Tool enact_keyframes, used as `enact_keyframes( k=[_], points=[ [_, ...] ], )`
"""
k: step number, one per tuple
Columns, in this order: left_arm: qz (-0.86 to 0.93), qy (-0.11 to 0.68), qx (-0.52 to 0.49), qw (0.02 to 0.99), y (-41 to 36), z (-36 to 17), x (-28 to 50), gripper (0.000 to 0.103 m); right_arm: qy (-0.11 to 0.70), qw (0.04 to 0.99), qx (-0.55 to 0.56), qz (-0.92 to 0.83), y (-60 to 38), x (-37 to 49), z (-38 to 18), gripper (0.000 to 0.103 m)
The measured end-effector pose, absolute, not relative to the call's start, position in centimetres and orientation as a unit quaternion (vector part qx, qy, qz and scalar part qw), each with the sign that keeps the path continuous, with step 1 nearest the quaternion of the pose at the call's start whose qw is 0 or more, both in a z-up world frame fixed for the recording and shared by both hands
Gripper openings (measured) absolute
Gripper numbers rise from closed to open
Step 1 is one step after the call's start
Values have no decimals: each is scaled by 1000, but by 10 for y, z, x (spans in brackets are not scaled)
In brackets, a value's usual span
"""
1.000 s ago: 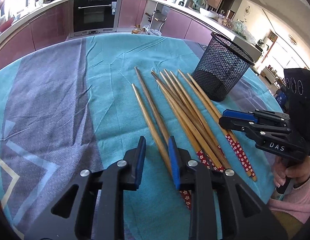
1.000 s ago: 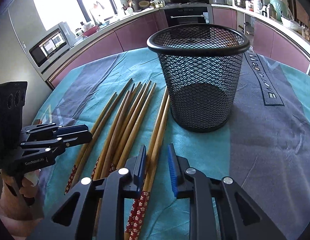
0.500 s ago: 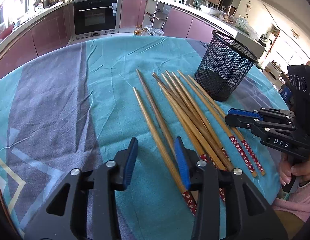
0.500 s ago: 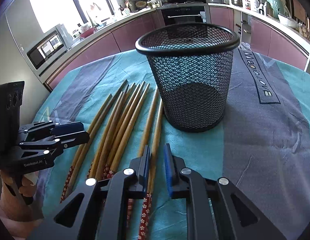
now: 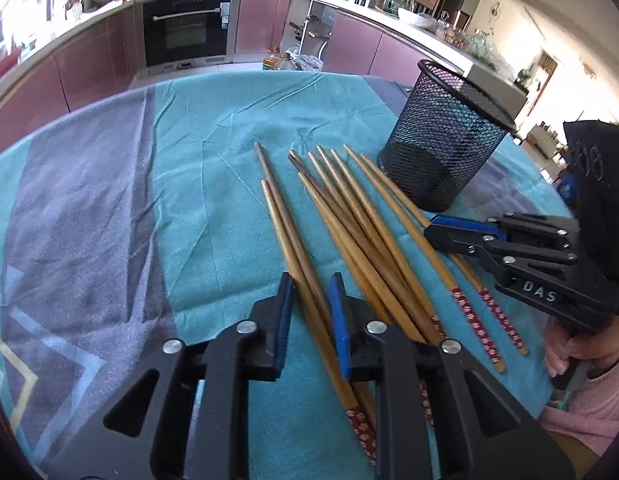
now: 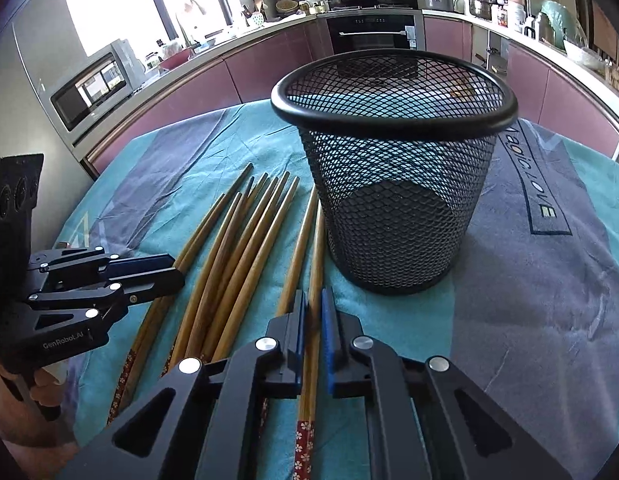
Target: Organize utensils
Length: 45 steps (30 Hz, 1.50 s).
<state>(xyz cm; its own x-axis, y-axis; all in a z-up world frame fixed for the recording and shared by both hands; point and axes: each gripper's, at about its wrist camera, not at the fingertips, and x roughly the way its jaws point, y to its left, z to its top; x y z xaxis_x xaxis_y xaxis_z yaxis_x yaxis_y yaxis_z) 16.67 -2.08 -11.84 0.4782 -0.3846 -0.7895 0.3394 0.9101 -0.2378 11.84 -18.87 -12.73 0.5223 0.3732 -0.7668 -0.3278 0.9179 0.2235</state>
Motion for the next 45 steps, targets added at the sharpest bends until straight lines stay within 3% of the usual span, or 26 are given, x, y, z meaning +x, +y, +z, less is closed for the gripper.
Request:
enact_keyframes(
  k=[13, 22, 27, 30, 31, 39, 42, 45],
  points=[
    [-219, 473, -72, 850, 4, -122, 170, 22, 441, 872, 35, 208, -196, 115, -128, 7],
    [-189, 468, -19, 863, -11, -118, 173, 21, 436, 876, 8, 204, -187, 116, -128, 7],
    [-177, 462, 3, 869, -19, -114, 172, 6, 433, 875, 14, 214, -187, 116, -126, 6],
    [-165, 454, 10, 876, -22, -113, 167, 6, 421, 878, 21, 226, -190, 111, -119, 6],
    [-163, 451, 8, 877, -22, -113, 166, 0, 417, 879, 23, 230, -191, 109, -116, 6],
    [-175, 443, -11, 879, -14, -97, 159, 1, 371, 890, 32, 262, -200, 91, -85, 6],
    [-174, 446, -12, 878, -16, -99, 162, 15, 367, 891, 33, 264, -200, 89, -82, 6],
    [-170, 455, -8, 874, -19, -106, 167, 16, 372, 889, 33, 264, -200, 89, -85, 6]
  ],
)
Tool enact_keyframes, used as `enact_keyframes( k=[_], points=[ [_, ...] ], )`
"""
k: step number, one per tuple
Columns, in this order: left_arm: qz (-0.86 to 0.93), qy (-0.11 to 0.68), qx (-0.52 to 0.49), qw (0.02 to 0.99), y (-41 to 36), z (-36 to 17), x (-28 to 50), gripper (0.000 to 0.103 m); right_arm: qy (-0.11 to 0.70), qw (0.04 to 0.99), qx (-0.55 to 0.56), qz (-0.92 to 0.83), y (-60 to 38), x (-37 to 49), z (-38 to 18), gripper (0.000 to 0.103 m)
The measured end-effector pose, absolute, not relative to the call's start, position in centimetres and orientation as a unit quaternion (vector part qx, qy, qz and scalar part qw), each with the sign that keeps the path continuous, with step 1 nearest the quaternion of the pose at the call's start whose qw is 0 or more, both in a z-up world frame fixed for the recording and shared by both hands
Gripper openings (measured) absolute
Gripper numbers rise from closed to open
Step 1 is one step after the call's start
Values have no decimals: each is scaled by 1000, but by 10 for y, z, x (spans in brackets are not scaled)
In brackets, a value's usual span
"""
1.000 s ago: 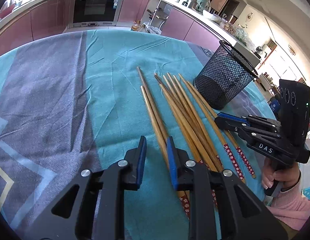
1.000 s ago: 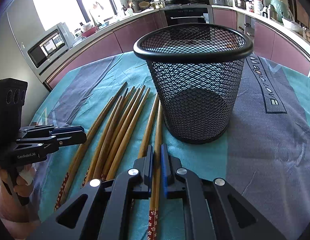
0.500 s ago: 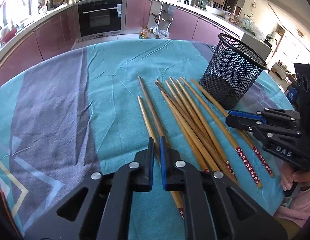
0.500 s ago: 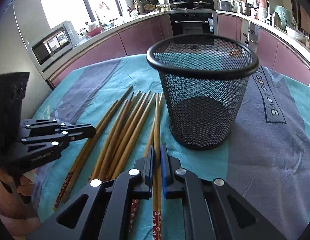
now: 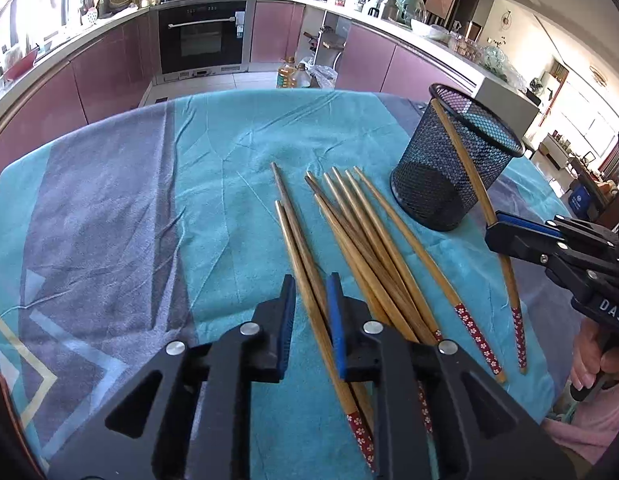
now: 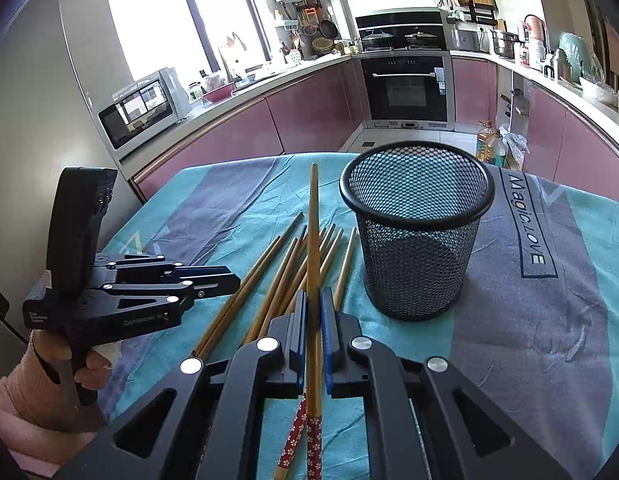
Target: Organize utensils
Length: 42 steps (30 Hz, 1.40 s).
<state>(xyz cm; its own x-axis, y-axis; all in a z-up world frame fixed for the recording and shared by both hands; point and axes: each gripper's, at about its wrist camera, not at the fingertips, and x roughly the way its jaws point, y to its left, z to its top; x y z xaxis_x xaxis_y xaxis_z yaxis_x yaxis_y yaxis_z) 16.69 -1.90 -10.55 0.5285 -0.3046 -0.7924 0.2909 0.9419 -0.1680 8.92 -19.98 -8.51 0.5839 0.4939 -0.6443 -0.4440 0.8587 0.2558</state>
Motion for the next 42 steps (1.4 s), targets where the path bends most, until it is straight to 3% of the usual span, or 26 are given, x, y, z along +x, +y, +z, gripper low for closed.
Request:
enact_keyframes(
  k=[14, 20, 23, 31, 37, 42],
  points=[
    [-178, 468, -53, 864, 1, -119, 175, 19, 380, 886, 42, 264, -201, 93, -92, 6],
    [-176, 469, -39, 865, -3, -118, 176, 20, 378, 887, 43, 264, -203, 93, -92, 6],
    [-159, 461, 17, 873, -20, -118, 173, 20, 373, 888, 39, 265, -202, 92, -89, 6],
    [-135, 454, 28, 880, -30, -117, 175, 7, 357, 893, 31, 271, -200, 86, -79, 6],
    [-138, 444, 10, 885, -24, -108, 167, 7, 338, 899, 32, 276, -205, 81, -66, 6],
    [-181, 414, -29, 892, -16, -70, 156, 7, 304, 910, 42, 279, -218, 77, -42, 6]
  ],
)
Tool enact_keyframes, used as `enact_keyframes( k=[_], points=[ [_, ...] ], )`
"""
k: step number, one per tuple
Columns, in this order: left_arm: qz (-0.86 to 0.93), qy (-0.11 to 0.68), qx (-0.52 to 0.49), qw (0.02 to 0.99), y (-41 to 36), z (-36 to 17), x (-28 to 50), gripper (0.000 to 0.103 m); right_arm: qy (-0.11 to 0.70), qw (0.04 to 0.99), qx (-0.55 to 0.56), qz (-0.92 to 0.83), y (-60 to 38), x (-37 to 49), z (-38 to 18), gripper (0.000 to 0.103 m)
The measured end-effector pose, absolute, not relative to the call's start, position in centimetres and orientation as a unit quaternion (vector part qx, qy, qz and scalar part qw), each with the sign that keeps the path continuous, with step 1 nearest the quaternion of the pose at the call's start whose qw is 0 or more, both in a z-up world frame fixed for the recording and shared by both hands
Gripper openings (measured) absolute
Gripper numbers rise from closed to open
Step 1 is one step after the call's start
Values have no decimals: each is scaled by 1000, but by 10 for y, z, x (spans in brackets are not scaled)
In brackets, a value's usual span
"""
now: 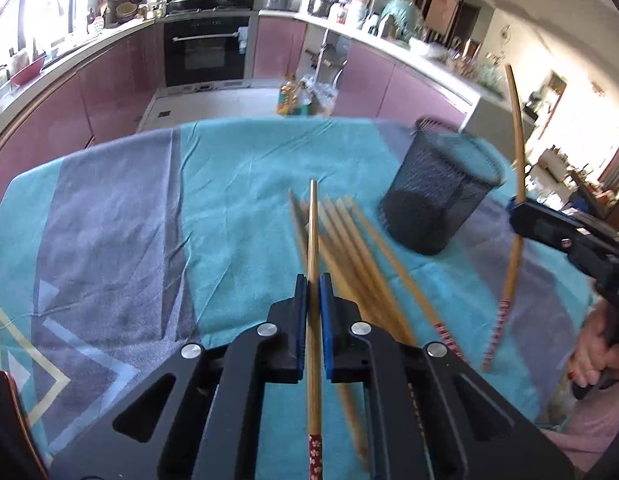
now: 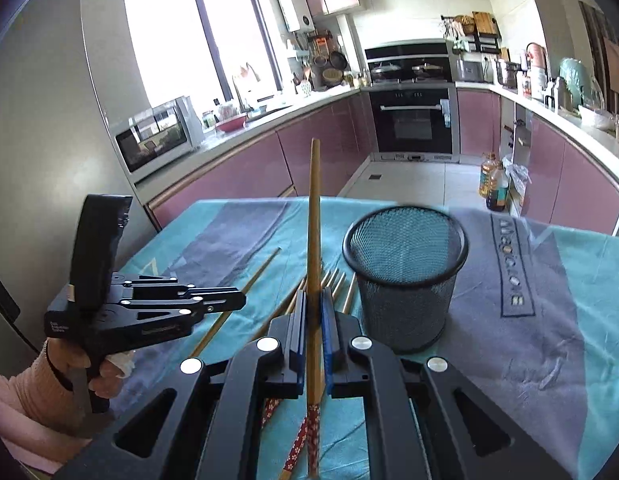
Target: Organize utensils
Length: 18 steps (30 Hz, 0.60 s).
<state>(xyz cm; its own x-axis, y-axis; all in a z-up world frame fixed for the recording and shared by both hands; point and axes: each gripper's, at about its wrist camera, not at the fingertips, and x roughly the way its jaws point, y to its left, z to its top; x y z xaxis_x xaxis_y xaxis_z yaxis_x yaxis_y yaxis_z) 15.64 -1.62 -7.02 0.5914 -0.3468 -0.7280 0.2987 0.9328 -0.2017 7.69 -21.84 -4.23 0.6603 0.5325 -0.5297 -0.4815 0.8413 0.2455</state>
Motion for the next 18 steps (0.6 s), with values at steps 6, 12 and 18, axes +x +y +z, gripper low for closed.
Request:
enact_keyframes(
  k=[6, 12, 18],
  points=[
    [-233, 348, -56, 906, -17, -10, 141, 7, 267, 922, 51, 277, -235, 77, -14, 6],
    [-268, 293, -76, 915, -23, 36, 134, 7, 235, 930, 52, 279, -249, 84, 13, 6],
    [-280, 252, -92, 922, -37, 74, 150, 7, 210, 936, 50, 280, -260, 94, 42, 6]
  ],
)
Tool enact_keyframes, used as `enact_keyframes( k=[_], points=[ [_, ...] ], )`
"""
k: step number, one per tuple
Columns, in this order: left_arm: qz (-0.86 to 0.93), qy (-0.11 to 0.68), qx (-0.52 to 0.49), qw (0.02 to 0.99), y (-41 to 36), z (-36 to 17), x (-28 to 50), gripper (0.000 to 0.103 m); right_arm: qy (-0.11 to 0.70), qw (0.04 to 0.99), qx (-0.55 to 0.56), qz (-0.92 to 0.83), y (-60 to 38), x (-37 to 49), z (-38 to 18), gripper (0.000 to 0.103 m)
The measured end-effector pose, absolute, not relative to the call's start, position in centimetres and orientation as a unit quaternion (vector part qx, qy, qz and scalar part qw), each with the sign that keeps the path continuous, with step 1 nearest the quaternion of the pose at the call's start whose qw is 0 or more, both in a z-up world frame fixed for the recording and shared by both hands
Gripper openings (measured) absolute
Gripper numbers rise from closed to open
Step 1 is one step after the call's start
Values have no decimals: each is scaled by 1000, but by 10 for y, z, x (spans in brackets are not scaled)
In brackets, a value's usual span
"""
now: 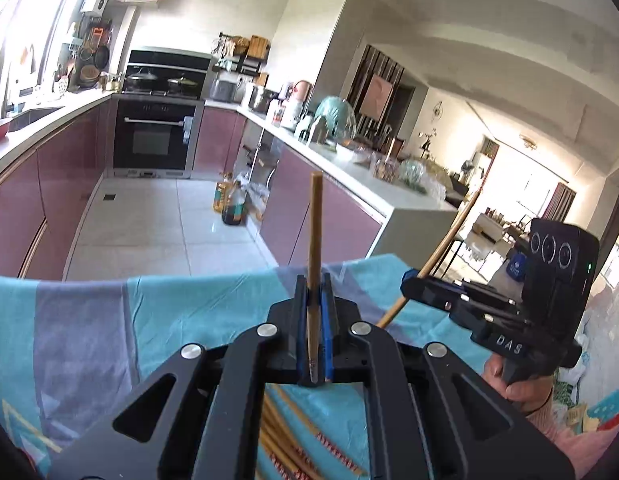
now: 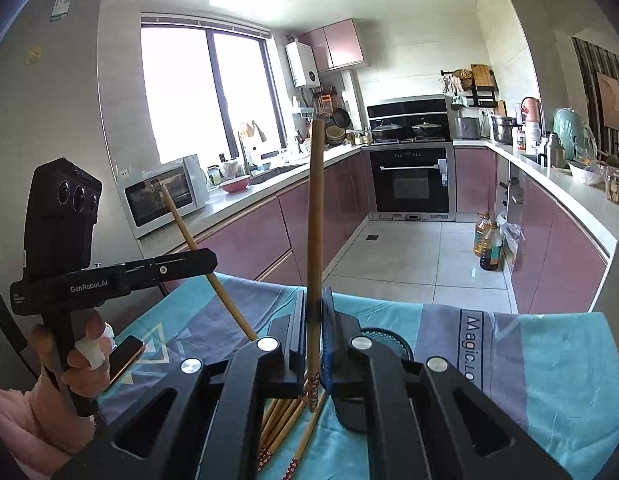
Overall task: Organize utensils
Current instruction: 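Lift both held chopsticks upright over the black mesh cup, then lower the chopsticks into the cup and open both grippers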
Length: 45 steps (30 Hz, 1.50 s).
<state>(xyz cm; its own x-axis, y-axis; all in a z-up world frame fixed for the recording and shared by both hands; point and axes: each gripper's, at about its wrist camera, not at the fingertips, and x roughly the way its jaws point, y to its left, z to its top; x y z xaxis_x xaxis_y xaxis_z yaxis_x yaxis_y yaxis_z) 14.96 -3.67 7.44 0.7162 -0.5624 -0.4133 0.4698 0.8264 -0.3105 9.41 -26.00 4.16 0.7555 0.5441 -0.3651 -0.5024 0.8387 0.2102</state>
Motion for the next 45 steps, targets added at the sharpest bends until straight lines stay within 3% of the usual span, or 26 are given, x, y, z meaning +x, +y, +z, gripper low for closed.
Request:
enact_keyframes(
  k=[11, 26, 34, 37, 38, 40, 45],
  points=[
    [-295, 227, -55, 926, -83, 109, 174, 7, 183, 947, 54, 259, -276, 112, 62, 6],
    [-279, 338, 20, 898, -127, 33, 221, 7, 339, 907, 29, 248, -246, 168, -14, 6],
    [-274, 355, 14, 894, -130, 25, 243, 8, 359, 903, 44, 231, -245, 187, -16, 7],
    [-269, 355, 10, 895, -129, 21, 246, 12, 361, 905, 47, 222, -243, 193, -17, 9],
    [-267, 354, 7, 896, -128, 21, 245, 18, 360, 906, 48, 218, -242, 194, -17, 10],
    [-262, 350, 2, 899, -123, 19, 242, 21, 359, 907, 51, 212, -242, 197, -19, 23],
    [-240, 327, -7, 914, -103, 21, 222, 33, 347, 917, 58, 189, -248, 191, -21, 34]
  ],
)
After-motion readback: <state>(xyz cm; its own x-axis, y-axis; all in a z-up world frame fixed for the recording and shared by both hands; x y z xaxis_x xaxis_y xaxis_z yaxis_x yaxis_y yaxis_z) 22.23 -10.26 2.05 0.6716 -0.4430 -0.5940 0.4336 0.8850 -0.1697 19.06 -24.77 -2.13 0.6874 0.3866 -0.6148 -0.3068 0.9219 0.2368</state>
